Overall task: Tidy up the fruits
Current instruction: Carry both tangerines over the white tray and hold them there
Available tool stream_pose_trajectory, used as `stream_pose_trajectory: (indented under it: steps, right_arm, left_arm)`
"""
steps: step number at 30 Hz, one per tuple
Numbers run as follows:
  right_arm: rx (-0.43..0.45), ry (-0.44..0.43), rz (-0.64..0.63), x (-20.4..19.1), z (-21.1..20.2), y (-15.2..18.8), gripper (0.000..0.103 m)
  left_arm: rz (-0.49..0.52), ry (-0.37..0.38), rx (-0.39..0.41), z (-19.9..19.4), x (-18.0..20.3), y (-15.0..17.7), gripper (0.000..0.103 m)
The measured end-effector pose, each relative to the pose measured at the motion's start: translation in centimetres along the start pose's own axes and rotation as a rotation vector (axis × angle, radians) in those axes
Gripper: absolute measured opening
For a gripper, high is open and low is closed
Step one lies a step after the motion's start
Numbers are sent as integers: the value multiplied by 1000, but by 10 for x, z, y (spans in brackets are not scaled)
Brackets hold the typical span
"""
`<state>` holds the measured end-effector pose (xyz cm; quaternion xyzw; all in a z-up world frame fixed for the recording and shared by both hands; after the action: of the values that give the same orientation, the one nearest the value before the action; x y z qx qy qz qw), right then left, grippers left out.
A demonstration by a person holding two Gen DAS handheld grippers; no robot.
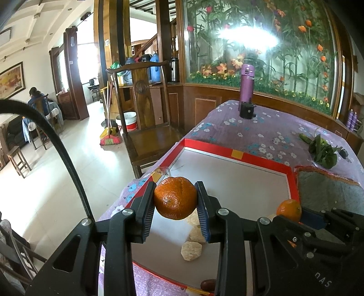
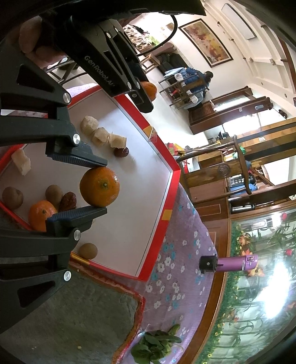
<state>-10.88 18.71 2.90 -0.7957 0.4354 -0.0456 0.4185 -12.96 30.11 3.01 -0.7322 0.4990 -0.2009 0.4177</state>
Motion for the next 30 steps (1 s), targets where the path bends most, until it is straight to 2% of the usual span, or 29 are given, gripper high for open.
stream_pose_trajectory:
  steps: [20,30]
  right_arm:
    - [-42,9,38,11,17,6,34]
    - [-44,26,38,17,24,6,34]
  left_arm:
    - [27,-2,-53,19,8,12,32]
    - [71,-16,-93,32,21,21,32]
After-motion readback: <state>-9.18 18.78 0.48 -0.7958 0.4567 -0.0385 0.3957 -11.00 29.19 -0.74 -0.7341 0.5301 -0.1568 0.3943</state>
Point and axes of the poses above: each gripper's, at about its wrist camera, not at the fingertips, and z roughly the way its jaws point, x to its right, y to its underside, the point moved 5 cm from there along z, roughly the way its jaws point, and after that the axes turned 7 degrees about z, right-handed, at the moved point
